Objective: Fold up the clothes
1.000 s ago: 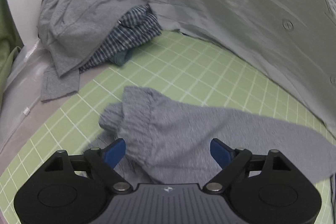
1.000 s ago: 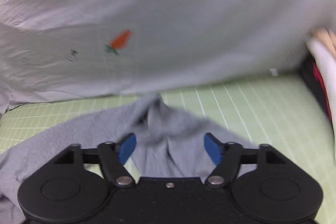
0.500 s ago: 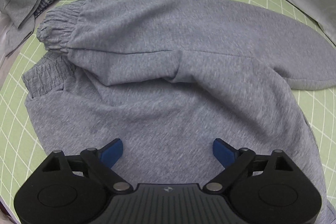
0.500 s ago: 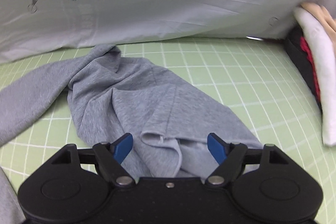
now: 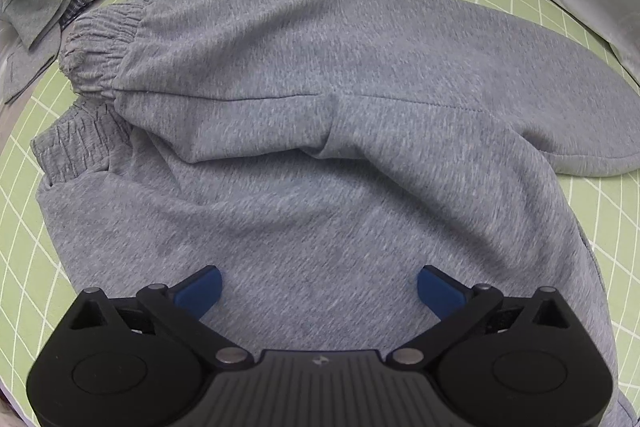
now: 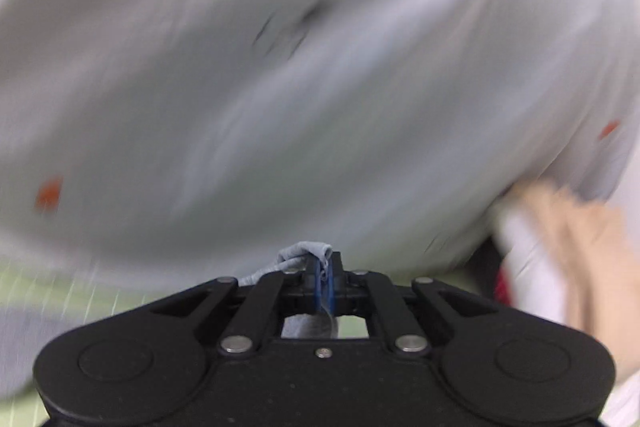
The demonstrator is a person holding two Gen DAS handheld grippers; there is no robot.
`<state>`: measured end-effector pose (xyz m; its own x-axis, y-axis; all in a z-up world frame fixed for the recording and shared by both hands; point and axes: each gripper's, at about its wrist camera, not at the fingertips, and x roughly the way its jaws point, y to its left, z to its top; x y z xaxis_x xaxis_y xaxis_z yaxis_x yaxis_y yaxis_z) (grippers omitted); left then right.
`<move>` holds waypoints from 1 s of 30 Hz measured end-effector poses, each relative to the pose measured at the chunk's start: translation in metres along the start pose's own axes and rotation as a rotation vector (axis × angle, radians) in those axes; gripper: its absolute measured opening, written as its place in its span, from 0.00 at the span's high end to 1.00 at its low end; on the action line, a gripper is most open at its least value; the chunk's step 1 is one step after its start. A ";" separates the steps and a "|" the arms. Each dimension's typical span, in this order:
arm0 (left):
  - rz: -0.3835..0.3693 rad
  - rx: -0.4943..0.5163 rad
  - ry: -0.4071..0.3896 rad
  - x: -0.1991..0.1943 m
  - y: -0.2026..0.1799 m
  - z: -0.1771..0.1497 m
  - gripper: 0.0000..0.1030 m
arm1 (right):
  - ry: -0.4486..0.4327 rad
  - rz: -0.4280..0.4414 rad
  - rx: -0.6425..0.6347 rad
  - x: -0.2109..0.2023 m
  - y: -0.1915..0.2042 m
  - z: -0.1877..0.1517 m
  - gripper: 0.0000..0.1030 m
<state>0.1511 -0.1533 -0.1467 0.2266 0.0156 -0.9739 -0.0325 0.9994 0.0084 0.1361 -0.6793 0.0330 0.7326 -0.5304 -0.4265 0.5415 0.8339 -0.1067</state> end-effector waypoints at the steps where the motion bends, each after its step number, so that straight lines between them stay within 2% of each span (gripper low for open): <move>1: 0.000 -0.001 -0.001 0.000 0.000 -0.001 0.00 | 0.028 -0.027 0.010 0.000 -0.006 -0.009 0.97; 6: 0.001 -0.005 -0.006 -0.001 0.000 -0.008 0.00 | 0.165 -0.161 0.061 0.003 -0.035 -0.052 0.96; 9: 0.002 -0.005 -0.005 -0.001 -0.001 -0.011 0.00 | 0.248 -0.242 0.092 0.004 -0.052 -0.078 0.92; 11: 0.001 -0.004 0.000 -0.002 -0.001 -0.013 0.00 | 0.299 -0.285 0.116 0.004 -0.061 -0.095 0.85; 12: 0.002 -0.005 0.000 -0.002 -0.002 -0.013 0.00 | 0.315 -0.275 0.140 -0.002 -0.059 -0.106 0.67; 13: 0.002 -0.006 0.001 -0.002 -0.002 -0.012 0.00 | 0.326 -0.264 0.161 -0.009 -0.055 -0.115 0.44; 15: 0.003 -0.007 0.000 -0.003 -0.004 -0.009 0.00 | 0.345 -0.228 0.188 -0.025 -0.037 -0.133 0.23; 19: 0.002 -0.004 0.014 -0.004 -0.006 -0.009 0.00 | 0.487 -0.092 0.202 -0.057 0.013 -0.168 0.21; 23: -0.019 -0.037 0.037 -0.011 0.005 -0.007 0.00 | 0.607 0.000 0.197 -0.095 0.052 -0.194 0.21; 28: -0.039 0.000 -0.046 -0.049 0.011 -0.029 0.00 | 0.706 0.030 0.265 -0.145 0.069 -0.211 0.20; 30: -0.061 0.016 -0.089 -0.067 0.010 -0.037 0.00 | 0.735 0.069 0.313 -0.159 0.069 -0.212 0.20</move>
<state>0.0996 -0.1460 -0.0897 0.3137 -0.0432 -0.9485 -0.0010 0.9989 -0.0459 -0.0299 -0.5048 -0.0973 0.3684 -0.1521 -0.9172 0.6755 0.7216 0.1517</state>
